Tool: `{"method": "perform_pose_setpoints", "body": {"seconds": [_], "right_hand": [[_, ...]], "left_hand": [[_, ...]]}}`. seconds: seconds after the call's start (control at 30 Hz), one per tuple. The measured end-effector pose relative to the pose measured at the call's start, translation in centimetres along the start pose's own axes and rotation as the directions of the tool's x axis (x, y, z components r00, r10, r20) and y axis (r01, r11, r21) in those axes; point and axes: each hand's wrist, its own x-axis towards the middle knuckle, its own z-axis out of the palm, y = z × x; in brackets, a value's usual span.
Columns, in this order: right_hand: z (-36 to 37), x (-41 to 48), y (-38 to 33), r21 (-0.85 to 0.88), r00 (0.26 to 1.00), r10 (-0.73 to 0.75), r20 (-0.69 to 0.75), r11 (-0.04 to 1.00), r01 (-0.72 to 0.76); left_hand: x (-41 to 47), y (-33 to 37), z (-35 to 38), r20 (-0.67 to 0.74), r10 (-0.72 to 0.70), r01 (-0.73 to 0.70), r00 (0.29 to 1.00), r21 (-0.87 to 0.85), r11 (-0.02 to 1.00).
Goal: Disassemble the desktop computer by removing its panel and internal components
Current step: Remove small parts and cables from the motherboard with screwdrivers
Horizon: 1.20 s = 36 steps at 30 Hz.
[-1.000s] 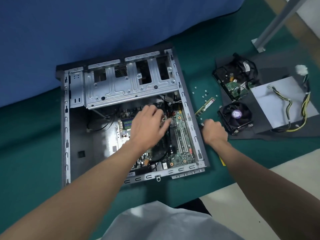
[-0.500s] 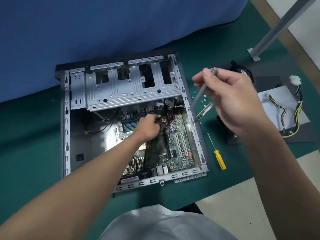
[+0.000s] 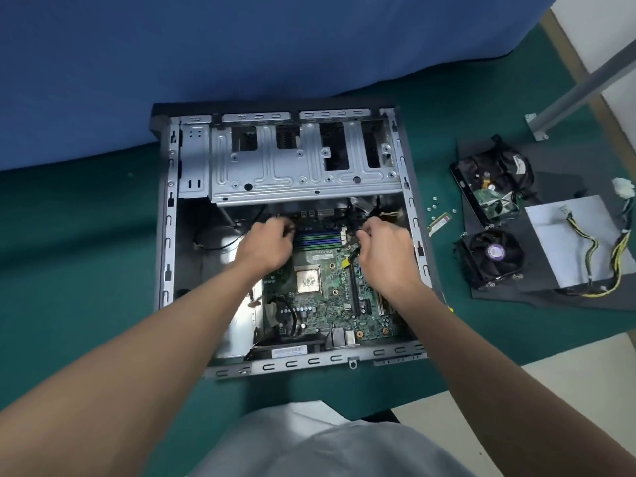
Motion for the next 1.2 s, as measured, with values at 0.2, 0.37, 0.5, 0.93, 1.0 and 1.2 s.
{"method": "perform_pose_setpoints", "body": {"seconds": [0.2, 0.37, 0.5, 0.93, 1.0, 1.2], "right_hand": [[1.2, 1.0, 1.0, 0.008, 0.995, 0.104, -0.004, 0.995, -0.104], [1.2, 1.6, 1.0, -0.048, 0.997, 0.083, -0.008, 0.995, -0.083], [1.4, 1.4, 0.8, -0.086, 0.995, 0.096, -0.037, 0.991, -0.099], [1.7, 2.2, 0.7, -0.089, 0.987, 0.157, 0.022, 0.984, -0.155], [1.6, 2.4, 0.8, -0.086, 0.986, 0.167, 0.025, 0.983, -0.164], [1.5, 2.6, 0.7, -0.098, 0.986, 0.161, 0.053, 0.983, -0.155]], "left_hand": [[-0.9, -1.0, 0.5, 0.14, 0.125, -0.156, 0.982, 0.236, 0.959], [-1.0, -1.3, 0.2, 0.206, 0.131, -0.199, 0.97, 0.357, 0.913], [-0.5, -1.5, -0.1, 0.275, 0.085, -0.179, 0.958, 0.341, 0.923], [-0.5, -1.4, -0.3, 0.355, 0.033, -0.18, 0.934, 0.389, 0.904], [-0.6, -1.3, -0.2, 0.353, 0.026, -0.174, 0.935, 0.395, 0.902], [-0.5, -1.3, -0.3, 0.362, 0.014, -0.166, 0.932, 0.394, 0.904]]}}
